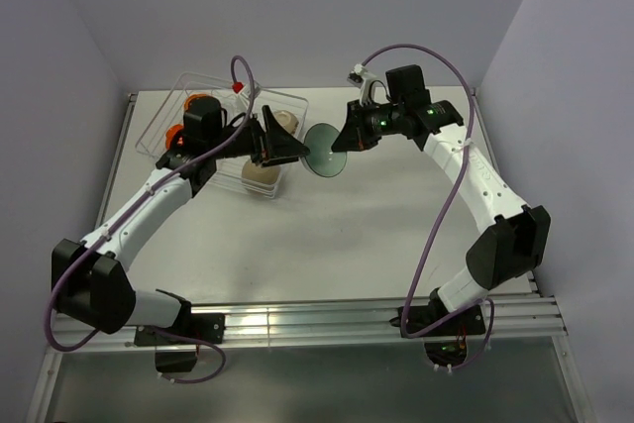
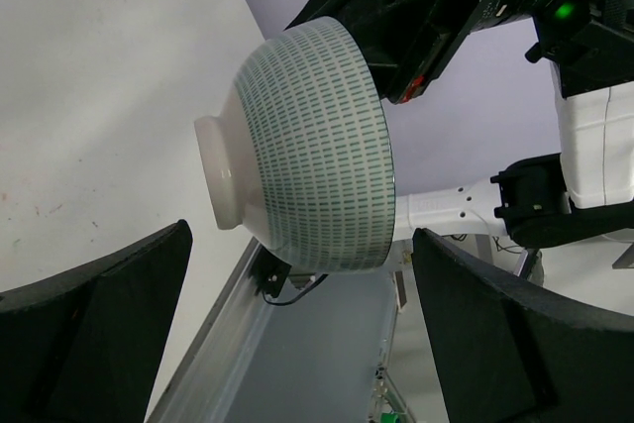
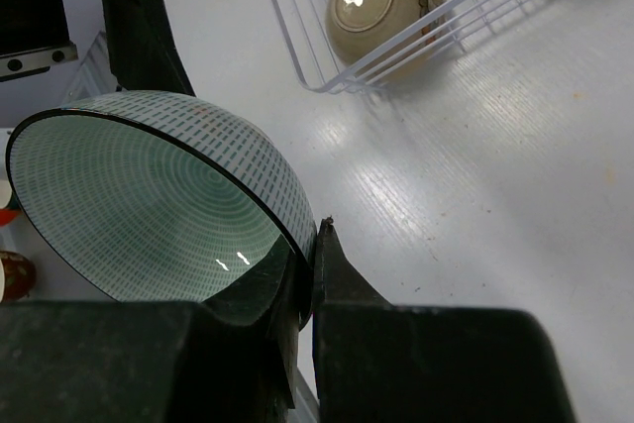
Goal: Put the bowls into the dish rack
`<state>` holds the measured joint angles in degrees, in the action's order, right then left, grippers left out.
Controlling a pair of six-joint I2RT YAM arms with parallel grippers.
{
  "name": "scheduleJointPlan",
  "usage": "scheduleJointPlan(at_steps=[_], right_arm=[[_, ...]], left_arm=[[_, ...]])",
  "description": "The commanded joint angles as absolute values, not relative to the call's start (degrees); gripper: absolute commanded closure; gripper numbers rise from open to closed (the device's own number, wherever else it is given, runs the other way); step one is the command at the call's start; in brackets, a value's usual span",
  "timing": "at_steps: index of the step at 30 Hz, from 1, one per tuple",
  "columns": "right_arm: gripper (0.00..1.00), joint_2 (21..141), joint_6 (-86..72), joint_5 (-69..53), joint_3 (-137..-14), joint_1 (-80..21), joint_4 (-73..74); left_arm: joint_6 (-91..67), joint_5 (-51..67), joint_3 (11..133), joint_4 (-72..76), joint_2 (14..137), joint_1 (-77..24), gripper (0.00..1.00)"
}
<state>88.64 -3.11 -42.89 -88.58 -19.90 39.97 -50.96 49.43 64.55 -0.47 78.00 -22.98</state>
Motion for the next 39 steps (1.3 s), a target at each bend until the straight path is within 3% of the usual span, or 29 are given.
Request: scheduleJointPlan(at_steps=[1, 7, 21, 24, 29, 32, 35, 36, 38, 39], right_arm=[[1.00, 88.59, -3.43, -45.00, -92.28, -20.74, 38.41], [1.00, 88.86, -3.78, -45.26, -92.63, -21.09, 38.23], [1.00, 89.65, -3.87, -45.53, -92.46, -21.53, 38.58], [1.00, 89.91, -3.69, -45.35, -92.64, -21.53, 38.58], [1.00, 89.91, -3.52, -44.82, -92.55, -21.62, 38.85], [1.00, 89.82, -3.43, -44.65, -92.46, -21.80, 38.76], [1.00, 89.82, -3.08, -43.95, -92.64, -21.88, 39.29], [1.00, 89.74, -2.99, -43.86, -92.72, -21.97, 39.37], [1.00, 89.65, -2.55, -43.77, -92.81, -22.06, 39.64], [1.00, 89.74, -2.46, -43.77, -92.73, -22.15, 39.73]], left_arm=[[-53.35, 50.54, 64.25, 4.31, 78.22, -23.47, 0.01], [-55.98, 52.03, 64.42, 6.76, 79.80, -23.55, 0.02], [-60.03, 53.44, 62.93, 11.34, 80.42, -23.99, 0.24], [-59.59, 53.53, 62.67, 10.99, 80.16, -24.08, 0.19], [-58.88, 53.44, 63.46, 10.10, 80.16, -24.26, 0.21], [-60.11, 54.14, 63.02, 11.42, 80.33, -24.26, 0.32], [-60.55, 54.58, 62.67, 12.57, 80.16, -24.26, 0.51], [-60.56, 54.58, 62.67, 12.66, 80.16, -24.26, 0.63], [-60.21, 54.32, 62.40, 12.13, 80.24, -24.34, 0.75], [-60.21, 54.14, 62.23, 12.13, 80.16, -24.35, 0.87]])
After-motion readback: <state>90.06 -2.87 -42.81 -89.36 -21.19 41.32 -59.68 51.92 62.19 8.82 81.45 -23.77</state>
